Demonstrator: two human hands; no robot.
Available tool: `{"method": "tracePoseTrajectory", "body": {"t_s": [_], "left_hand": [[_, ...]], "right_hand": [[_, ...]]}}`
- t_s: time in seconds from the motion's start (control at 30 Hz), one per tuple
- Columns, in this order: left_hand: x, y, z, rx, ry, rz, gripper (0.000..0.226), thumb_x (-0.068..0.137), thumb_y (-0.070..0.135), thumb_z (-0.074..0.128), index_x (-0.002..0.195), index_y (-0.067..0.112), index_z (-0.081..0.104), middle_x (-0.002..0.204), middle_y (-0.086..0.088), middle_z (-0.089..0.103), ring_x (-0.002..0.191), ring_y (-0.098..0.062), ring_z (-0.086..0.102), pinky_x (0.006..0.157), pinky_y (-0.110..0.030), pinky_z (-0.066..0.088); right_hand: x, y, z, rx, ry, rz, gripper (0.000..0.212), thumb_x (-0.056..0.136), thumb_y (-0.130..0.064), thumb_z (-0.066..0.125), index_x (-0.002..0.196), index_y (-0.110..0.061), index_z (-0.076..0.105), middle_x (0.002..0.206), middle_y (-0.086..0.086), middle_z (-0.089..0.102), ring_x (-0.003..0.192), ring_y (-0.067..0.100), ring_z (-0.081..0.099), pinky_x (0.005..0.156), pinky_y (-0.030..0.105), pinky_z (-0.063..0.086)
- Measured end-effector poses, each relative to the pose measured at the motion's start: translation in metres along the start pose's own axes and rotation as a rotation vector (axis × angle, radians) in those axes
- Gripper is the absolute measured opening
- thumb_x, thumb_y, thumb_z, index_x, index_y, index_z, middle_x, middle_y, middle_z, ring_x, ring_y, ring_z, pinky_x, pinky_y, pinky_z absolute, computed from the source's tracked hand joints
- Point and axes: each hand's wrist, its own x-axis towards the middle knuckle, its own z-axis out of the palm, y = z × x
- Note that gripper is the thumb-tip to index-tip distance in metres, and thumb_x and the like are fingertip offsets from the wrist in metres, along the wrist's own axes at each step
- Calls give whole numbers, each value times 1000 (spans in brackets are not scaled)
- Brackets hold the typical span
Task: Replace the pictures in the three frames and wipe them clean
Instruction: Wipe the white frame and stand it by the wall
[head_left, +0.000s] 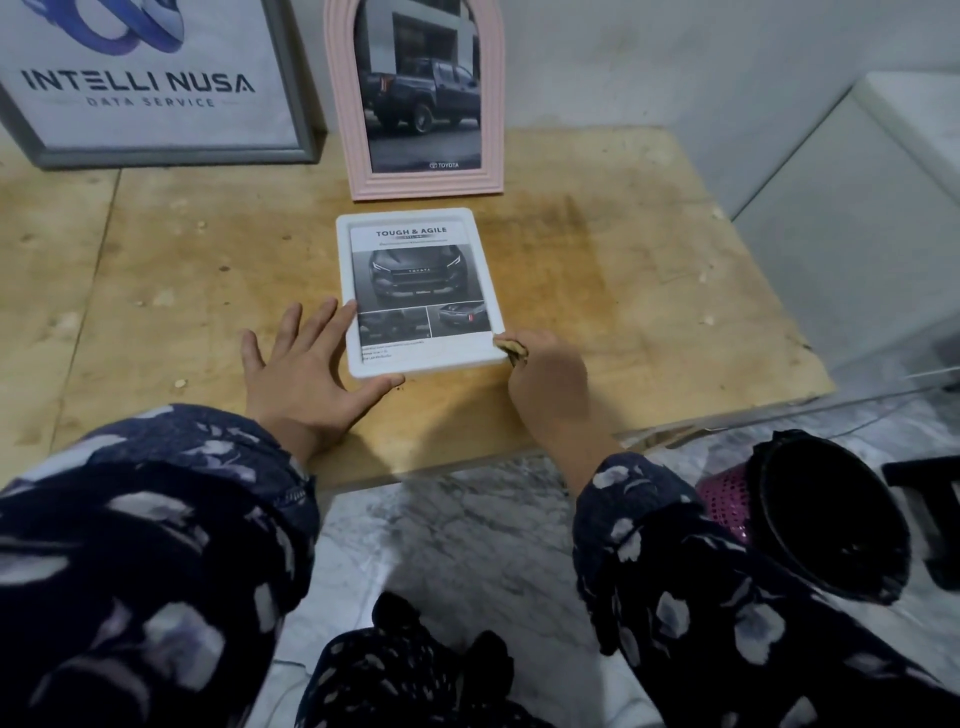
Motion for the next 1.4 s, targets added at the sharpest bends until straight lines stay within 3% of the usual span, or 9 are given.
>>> {"method": "tracePoseTrajectory", "body": {"t_s": [0.4,0.6,0.8,0.93,1.03,1.17,1.27,1.33,1.4], "left_hand": [[0,0,-4,41,-115,34,98,69,94,9,151,42,-6,161,15,-4,148,-19,-10,113,-62,-6],[12,-2,-17,-124,-358,-1,61,94,64,0,150,43,-10,159,17,-17,146,-16,-22,112,-59,-15],[21,-9,-24,-341,-464,-62,54,96,59,-1,149,50,-2,158,23,-11,146,-11,-19,112,-55,-20],[21,-10,-25,-431,-510,-64,53,96,62,2,148,52,3,158,24,-7,146,-9,-16,112,-54,-20],[23,-11,-32,-599,-513,-127,52,97,62,9,148,52,11,158,26,0,147,-5,-10,113,-51,-20],[19,-10,-32,-450,-386,-80,45,102,43,14,146,48,24,160,17,12,148,-12,-1,114,-53,-13],[28,-3,-38,-451,-143,-184,33,98,42,33,128,42,47,140,9,46,134,-20,28,112,-48,6],[44,2,-44,-439,-41,-228,35,95,41,43,129,36,47,128,7,55,126,-22,37,105,-44,16],[69,8,-47,-456,-4,-296,41,94,38,48,135,31,45,124,6,59,124,-23,44,103,-42,26]], "right_hand": [[-24,-33,15,36,76,249,43,86,6,44,115,-13,70,111,6,70,103,21,61,81,18,41],[-31,-74,36,72,36,290,40,85,5,45,110,-12,72,109,6,71,103,24,62,86,26,46],[-41,-112,56,74,34,284,36,85,4,47,106,-11,74,107,7,72,102,25,62,86,28,47],[-39,-128,57,97,-103,304,38,83,4,50,105,-14,74,110,5,71,107,21,61,93,26,46],[-20,-129,31,119,-365,315,37,83,8,49,104,-10,75,104,3,72,88,9,57,73,16,41],[16,-123,-7,351,-410,530,33,91,5,43,99,-9,72,73,5,64,56,13,50,42,15,37],[57,-117,-21,360,-402,519,30,91,0,42,99,-7,70,78,12,62,62,22,53,51,21,42],[89,-118,-27,327,-426,446,22,89,-10,51,99,0,68,75,12,58,63,21,50,51,20,39],[126,-116,-32,252,-482,342,23,89,-28,54,88,-8,65,72,10,58,63,21,51,56,25,41]]}}
